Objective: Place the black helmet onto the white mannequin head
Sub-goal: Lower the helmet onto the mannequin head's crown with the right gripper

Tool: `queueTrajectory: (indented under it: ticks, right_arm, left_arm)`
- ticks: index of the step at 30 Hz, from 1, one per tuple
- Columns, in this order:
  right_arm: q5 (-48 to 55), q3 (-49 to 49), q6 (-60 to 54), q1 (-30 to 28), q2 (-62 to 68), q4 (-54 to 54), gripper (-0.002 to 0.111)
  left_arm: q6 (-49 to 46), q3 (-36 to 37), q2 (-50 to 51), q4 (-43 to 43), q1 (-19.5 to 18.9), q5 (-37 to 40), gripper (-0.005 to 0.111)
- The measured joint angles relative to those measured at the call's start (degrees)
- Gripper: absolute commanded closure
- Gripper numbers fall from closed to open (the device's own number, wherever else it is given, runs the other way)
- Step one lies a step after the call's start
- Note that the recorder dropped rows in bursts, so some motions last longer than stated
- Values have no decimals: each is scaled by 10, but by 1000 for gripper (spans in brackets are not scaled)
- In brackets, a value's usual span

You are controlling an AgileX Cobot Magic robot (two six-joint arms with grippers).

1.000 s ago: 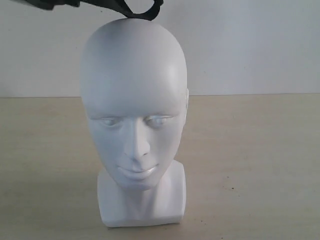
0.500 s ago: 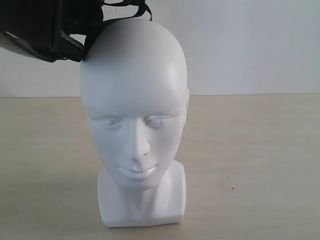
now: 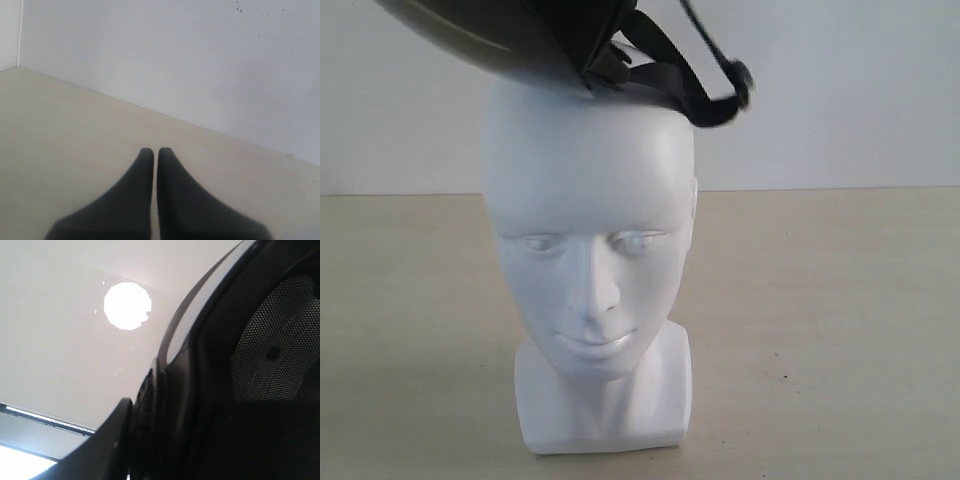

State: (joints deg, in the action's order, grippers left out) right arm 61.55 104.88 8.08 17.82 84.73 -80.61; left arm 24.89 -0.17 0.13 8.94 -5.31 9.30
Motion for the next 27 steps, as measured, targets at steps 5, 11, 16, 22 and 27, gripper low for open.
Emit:
queueTrajectory:
  ticks: [5,11,16,22,27]
  right_arm:
    - [0,1,0,0,0,1,109]
    - [-4,1,1,0,0,10,109]
    - [-28,0,-20,0,4,-38,109]
    - [-121,-9,-60,31,24,-83,109]
    - [-158,-10,-97,66,48,-132,109]
  left_arm:
    - [0,0,0,0,0,0,102]
    - [0,0,0,0,0,0,102]
    - [0,0,0,0,0,0,102]
    - [0,0,0,0,0,0,102]
    - [0,0,0,0,0,0,102]
